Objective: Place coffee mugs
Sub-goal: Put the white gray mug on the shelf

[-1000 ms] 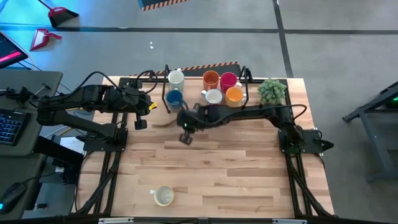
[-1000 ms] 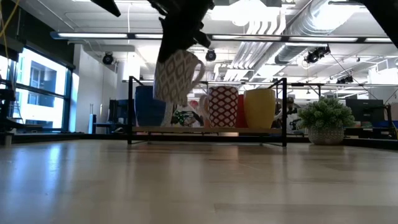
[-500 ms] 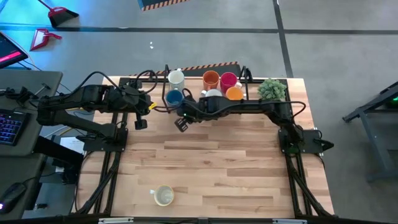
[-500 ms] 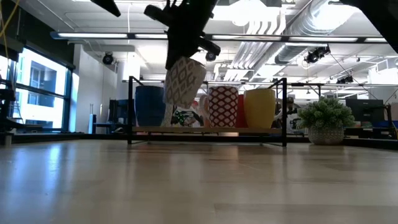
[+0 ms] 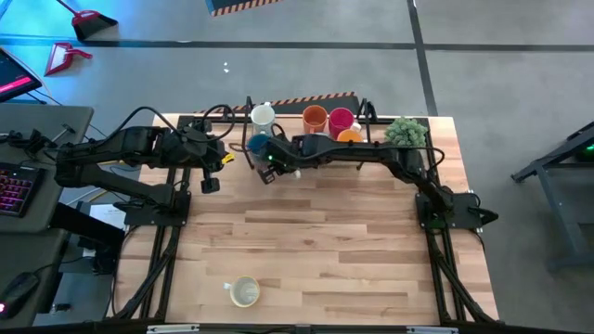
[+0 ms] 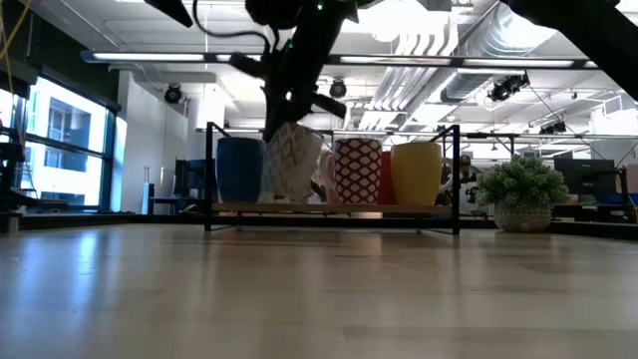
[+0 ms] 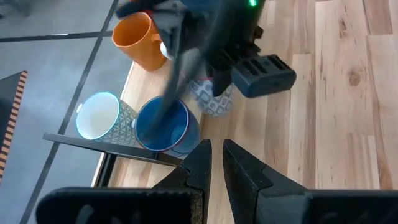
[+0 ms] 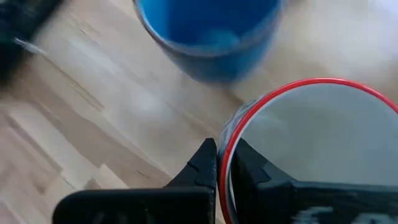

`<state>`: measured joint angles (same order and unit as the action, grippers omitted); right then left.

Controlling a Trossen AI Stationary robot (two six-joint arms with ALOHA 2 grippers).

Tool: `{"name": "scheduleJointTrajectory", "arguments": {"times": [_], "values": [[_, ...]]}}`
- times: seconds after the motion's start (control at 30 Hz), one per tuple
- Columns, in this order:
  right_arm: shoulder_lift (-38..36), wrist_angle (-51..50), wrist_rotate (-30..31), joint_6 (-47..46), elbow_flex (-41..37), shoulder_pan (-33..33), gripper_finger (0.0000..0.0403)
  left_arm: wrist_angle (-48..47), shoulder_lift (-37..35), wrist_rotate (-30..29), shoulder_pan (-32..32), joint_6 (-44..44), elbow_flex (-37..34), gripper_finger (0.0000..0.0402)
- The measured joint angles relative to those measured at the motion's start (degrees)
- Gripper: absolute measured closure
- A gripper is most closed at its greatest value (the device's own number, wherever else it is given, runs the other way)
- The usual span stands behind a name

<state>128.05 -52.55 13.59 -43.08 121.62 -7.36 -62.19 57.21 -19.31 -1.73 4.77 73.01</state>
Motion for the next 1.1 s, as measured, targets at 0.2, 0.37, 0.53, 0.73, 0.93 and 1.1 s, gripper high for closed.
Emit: {"name": "scheduleJointTrajectory", "arguments": {"times": [0.2,0.37,0.53,0.73,0.93,1.1], "values": [[-0.1,-0.9,0.1,1.3,3.6,-3.6,0.0403,0.0,0.0,0.0,0.0,0.3,0.0,0.0371],[-0.1,-3.0,-0.3,1.9,5.8,-5.3,0.0403,0.0,0.0,0.0,0.0,0.3,0.0,0.0371],[-0.1,-3.7,-1.7,2.0,6.2,-6.4,0.0403,0.0,0.0,0.0,0.0,0.4,0.0,0.0371],[-0.1,-3.8,-1.8,2.6,6.2,-6.9,0.0403,0.0,0.0,0.0,0.0,0.4,0.0,0.0371],[-0.1,-3.4,-2.1,3.0,6.2,-7.0,0.0403,0.0,0.0,0.0,0.0,0.4,0.0,0.0371],[-0.1,-2.9,-2.4,3.0,6.2,-7.0,0.0403,0.0,0.0,0.0,0.0,0.4,0.0,0.0371]]}}
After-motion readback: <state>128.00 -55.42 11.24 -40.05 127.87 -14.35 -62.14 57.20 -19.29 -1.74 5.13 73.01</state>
